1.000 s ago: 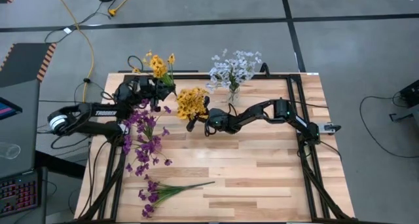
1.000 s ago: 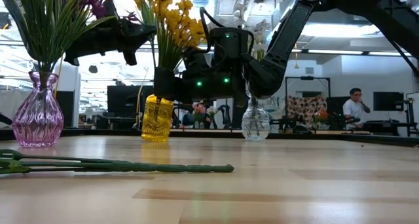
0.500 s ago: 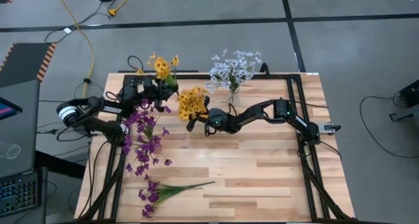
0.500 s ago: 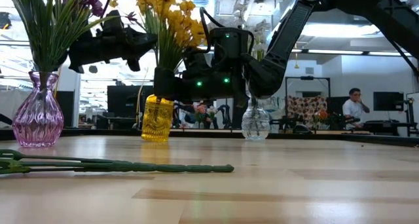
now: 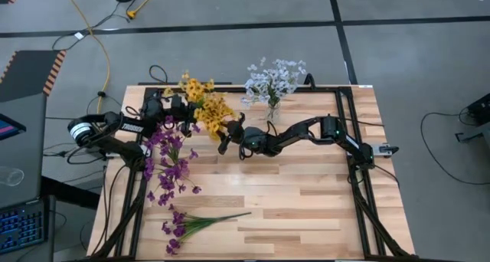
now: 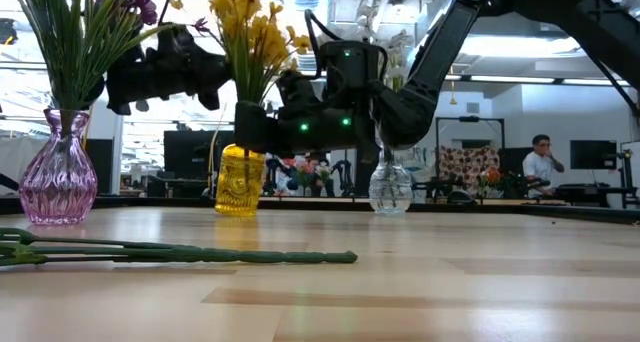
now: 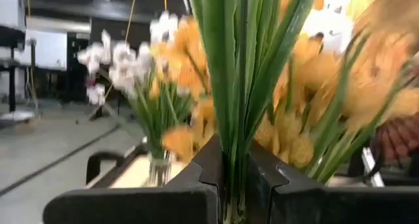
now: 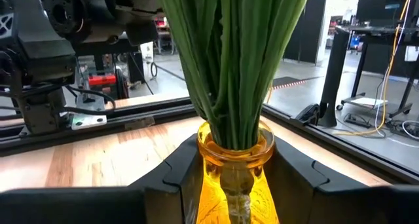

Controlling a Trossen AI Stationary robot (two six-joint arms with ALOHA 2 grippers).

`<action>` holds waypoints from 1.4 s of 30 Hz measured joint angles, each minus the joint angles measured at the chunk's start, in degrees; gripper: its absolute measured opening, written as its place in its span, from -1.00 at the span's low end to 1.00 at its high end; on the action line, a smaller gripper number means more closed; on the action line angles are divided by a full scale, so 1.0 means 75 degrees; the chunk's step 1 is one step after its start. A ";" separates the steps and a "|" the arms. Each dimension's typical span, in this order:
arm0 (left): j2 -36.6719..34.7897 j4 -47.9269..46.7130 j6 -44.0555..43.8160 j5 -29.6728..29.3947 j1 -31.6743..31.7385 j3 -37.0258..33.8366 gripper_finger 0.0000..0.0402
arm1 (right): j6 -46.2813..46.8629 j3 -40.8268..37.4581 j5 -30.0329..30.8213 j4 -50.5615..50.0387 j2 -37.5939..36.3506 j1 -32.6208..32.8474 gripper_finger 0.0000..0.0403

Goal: Sort flowers into vase by color
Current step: Put the yellow flowers into the yellow vase

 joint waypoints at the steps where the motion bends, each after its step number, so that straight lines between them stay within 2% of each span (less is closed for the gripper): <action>1: 0.0000 -0.0219 0.0121 0.0005 -0.0003 0.0000 -0.91 | 0.0011 0.0000 -0.0003 -0.0118 -0.0052 0.0000 -0.16; 5: 0.0003 -0.0994 0.0505 0.0017 -0.0003 0.0000 -0.91 | 0.0010 -0.0004 -0.0024 -0.0829 -0.0346 0.0012 -0.16; 10: 0.0000 -0.1260 0.0803 0.0208 -0.0003 0.0001 -0.91 | 0.0004 -0.0017 -0.0024 -0.1618 -0.0677 0.0012 -0.16; 20: -0.0016 -0.2362 0.1476 0.0315 -0.0003 0.0014 -0.91 | 0.0083 -0.0017 -0.0024 -0.1819 -0.0759 0.0012 -0.16; 33: -0.0012 -0.2627 0.1748 0.0175 -0.0015 0.0009 -0.91 | 0.0277 -0.0006 0.0008 -0.1910 -0.0775 0.0009 -0.16; 37: -0.0004 -0.2690 0.1730 -0.0050 -0.0017 -0.0005 -0.80 | 0.0290 -0.0006 0.0014 -0.1913 -0.0776 0.0009 -0.16; 42: 0.0015 -0.2790 0.1677 -0.0111 -0.0015 -0.0020 -0.53 | 0.0252 -0.0004 0.0017 -0.1923 -0.0779 0.0000 -0.16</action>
